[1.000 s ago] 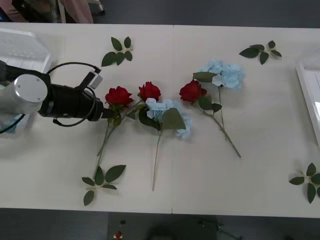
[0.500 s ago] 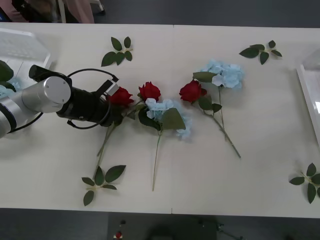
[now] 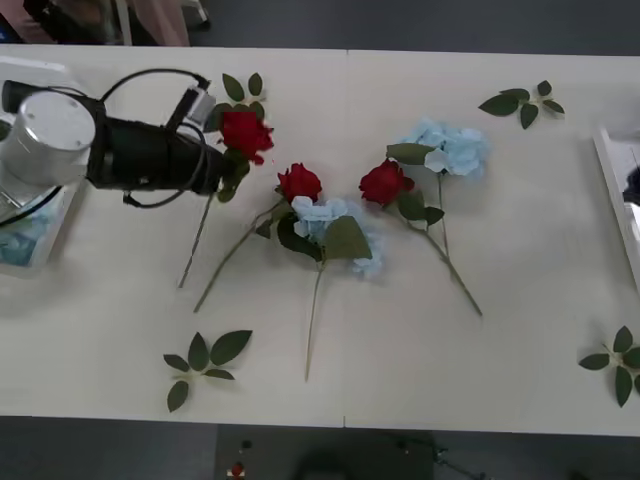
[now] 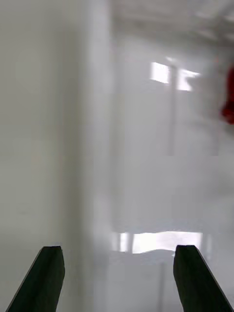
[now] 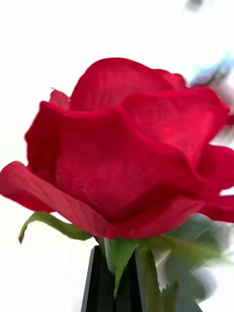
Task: Put the red flowers into the right box and the blue flowers into the left box
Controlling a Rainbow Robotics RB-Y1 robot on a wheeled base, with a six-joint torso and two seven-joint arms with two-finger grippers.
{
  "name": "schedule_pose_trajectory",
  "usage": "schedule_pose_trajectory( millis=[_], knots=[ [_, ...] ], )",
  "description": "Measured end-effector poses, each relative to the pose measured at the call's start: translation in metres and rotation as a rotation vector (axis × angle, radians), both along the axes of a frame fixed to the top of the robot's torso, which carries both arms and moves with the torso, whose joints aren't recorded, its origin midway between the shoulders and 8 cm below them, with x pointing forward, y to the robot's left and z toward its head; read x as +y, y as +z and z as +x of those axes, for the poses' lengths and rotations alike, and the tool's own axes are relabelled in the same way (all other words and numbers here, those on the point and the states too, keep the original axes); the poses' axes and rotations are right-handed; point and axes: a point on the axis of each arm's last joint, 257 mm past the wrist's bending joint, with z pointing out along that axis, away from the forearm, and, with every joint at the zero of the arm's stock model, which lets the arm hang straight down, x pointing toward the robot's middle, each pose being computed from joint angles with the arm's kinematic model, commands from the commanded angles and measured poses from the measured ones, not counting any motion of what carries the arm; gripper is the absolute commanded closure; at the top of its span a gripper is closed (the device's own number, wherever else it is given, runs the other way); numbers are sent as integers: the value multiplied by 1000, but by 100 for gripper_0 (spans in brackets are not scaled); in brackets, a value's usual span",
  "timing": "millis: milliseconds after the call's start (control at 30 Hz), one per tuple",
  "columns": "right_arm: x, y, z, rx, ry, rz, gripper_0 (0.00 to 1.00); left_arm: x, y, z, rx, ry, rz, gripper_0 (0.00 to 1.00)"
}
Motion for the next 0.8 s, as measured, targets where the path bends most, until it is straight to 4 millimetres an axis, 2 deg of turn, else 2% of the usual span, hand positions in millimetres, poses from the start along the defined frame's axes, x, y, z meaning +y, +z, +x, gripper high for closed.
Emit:
schedule_pose_trajectory(
  millis=[100, 233, 300, 367, 467, 533, 633, 800],
  knots=[
    [75, 35, 16, -38, 143, 107, 35, -21, 77, -4, -52, -29, -177, 100],
    [159, 84, 16, -105, 345, 183, 35, -60, 177, -21, -175, -92, -400, 100],
    [195, 105, 11, -172, 434, 218, 35, -79, 214, -30, -243, -115, -483, 100],
    [228, 124, 0, -254, 509, 275, 34, -98, 240, -37, -277, -124, -571, 100],
    [270, 152, -29, -391, 585, 412, 35, -125, 254, -43, -269, -121, -679, 100],
    [285, 164, -53, -451, 605, 496, 35, -144, 249, -49, -246, -138, -705, 100],
    [301, 167, -85, -484, 615, 590, 35, -170, 236, -58, -241, -172, -687, 100],
    [351, 176, -110, -559, 658, 731, 35, -192, 225, -68, -225, -201, -679, 100]
  ],
)
